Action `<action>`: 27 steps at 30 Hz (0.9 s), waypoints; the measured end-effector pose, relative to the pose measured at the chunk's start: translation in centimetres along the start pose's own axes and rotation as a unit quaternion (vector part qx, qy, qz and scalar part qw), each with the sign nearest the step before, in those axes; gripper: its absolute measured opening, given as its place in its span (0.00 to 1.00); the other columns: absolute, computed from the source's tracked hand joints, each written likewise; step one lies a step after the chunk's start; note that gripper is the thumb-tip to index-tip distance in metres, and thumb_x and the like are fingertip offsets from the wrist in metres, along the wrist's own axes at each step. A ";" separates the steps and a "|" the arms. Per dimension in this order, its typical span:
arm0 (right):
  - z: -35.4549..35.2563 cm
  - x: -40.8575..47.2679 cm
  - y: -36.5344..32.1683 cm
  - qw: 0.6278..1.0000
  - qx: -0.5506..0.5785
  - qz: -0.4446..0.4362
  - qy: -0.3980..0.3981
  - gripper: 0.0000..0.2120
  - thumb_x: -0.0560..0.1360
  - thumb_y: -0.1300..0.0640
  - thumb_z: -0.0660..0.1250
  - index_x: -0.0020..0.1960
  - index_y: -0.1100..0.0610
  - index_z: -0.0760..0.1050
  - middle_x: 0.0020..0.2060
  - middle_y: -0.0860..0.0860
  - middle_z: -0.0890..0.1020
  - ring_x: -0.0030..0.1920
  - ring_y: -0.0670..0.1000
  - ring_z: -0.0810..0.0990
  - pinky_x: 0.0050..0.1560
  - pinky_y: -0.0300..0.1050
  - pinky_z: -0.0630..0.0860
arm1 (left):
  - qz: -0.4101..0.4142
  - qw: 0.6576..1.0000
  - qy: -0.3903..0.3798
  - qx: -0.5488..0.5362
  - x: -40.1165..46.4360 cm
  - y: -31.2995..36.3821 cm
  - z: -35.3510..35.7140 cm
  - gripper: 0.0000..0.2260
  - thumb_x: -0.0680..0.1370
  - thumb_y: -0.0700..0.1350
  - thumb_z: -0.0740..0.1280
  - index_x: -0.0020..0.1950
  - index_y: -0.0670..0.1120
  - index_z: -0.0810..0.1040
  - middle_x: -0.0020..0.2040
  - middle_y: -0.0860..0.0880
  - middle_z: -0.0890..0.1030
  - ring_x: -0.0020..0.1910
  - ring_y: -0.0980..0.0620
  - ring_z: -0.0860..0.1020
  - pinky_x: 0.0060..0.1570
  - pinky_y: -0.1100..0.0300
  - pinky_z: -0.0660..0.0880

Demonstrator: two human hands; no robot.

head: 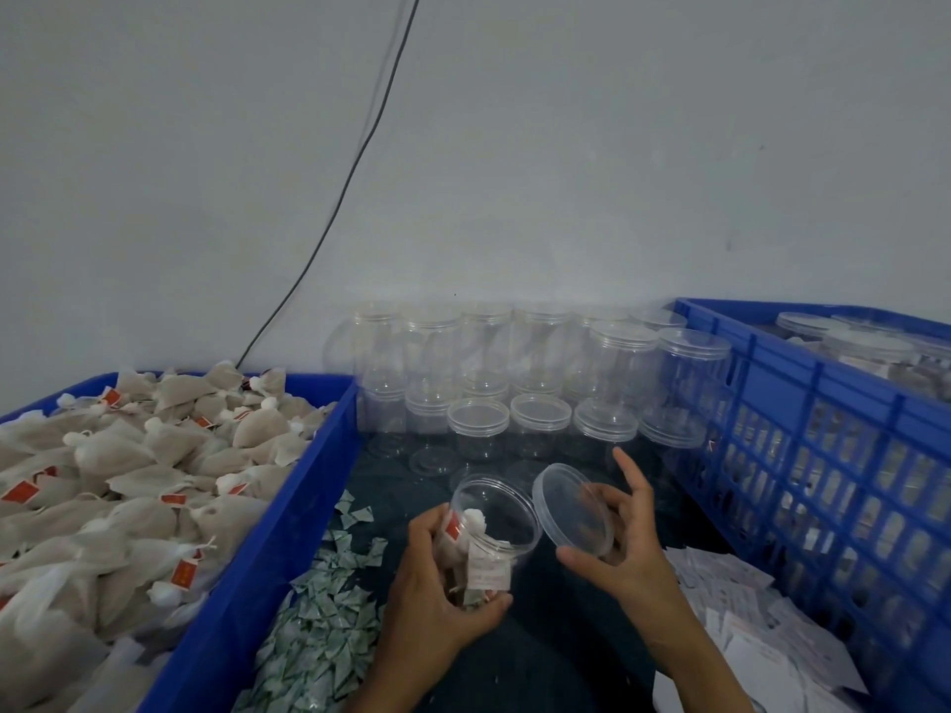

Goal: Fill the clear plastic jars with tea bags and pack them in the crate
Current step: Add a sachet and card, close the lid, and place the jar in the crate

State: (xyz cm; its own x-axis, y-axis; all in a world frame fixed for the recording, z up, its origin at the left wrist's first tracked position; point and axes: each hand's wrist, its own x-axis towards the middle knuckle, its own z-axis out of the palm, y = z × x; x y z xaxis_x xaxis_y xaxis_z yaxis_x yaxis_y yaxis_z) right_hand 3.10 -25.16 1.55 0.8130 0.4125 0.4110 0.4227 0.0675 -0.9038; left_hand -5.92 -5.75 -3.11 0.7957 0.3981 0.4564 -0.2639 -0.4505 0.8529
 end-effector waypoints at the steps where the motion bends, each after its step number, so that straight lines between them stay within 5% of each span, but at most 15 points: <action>1: 0.1 0.0 -0.1 1.000 0.002 -0.004 0.002 0.51 0.62 0.55 0.80 0.71 0.30 0.52 0.60 0.41 0.73 0.61 0.37 0.73 0.56 0.33 0.75 | 0.005 1.000 -0.008 0.004 0.0 0.0 0.1 0.42 0.57 0.52 0.81 0.65 0.65 0.63 0.62 0.57 0.75 0.58 0.56 0.78 0.50 0.57 0.80; 5: 0.0 0.0 -0.1 0.992 -0.103 -0.033 0.070 0.55 0.63 0.63 0.80 0.73 0.34 0.49 0.64 0.45 0.68 0.64 0.40 0.70 0.55 0.28 0.71 | 0.021 1.000 -0.017 0.010 -0.2 0.0 0.5 0.41 0.59 0.50 0.81 0.63 0.67 0.62 0.61 0.57 0.76 0.57 0.56 0.79 0.47 0.62 0.80; 10: -0.1 -0.2 -0.3 0.967 -0.235 -0.087 0.037 0.55 0.65 0.64 0.78 0.73 0.33 0.47 0.66 0.41 0.61 0.67 0.42 0.65 0.67 0.46 0.67 | 0.027 0.999 -0.028 0.037 -0.4 -0.2 0.5 0.43 0.59 0.53 0.81 0.67 0.67 0.60 0.65 0.57 0.72 0.60 0.55 0.77 0.50 0.60 0.80; 16: -0.1 -0.4 -0.9 0.992 -0.101 -0.065 -0.033 0.55 0.63 0.55 0.81 0.73 0.32 0.46 0.62 0.38 0.68 0.66 0.39 0.69 0.67 0.33 0.67 | 0.042 0.995 -0.034 0.086 -0.4 -0.1 0.3 0.45 0.59 0.57 0.79 0.71 0.62 0.60 0.65 0.60 0.70 0.63 0.56 0.73 0.57 0.54 0.77; 21: 0.5 -0.6 -1.9 0.996 0.052 -0.029 -0.059 0.48 0.61 0.49 0.78 0.70 0.28 0.53 0.63 0.47 0.72 0.64 0.46 0.74 0.64 0.48 0.74 | 0.059 0.991 -0.037 0.113 -0.4 0.4 0.2 0.44 0.59 0.58 0.78 0.70 0.64 0.60 0.64 0.64 0.68 0.62 0.58 0.72 0.58 0.55 0.75; 27: 3.0 -1.2 -2.3 0.996 0.000 -0.054 -0.069 0.34 0.67 0.40 0.72 0.69 0.34 0.63 0.60 0.39 0.72 0.63 0.40 0.73 0.58 0.32 0.73 | 0.108 0.980 -0.043 0.163 -0.5 1.4 0.5 0.41 0.60 0.61 0.75 0.69 0.66 0.58 0.63 0.68 0.66 0.63 0.68 0.64 0.62 0.61 0.67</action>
State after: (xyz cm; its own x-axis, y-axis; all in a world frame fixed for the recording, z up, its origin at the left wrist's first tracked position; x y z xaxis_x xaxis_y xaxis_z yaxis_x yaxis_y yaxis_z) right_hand -0.03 -23.11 2.77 0.7000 0.5248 0.4844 0.5042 0.1173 -0.8556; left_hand -6.44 -6.99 -2.32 0.7874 0.2021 0.5823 -0.2550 -0.7533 0.6062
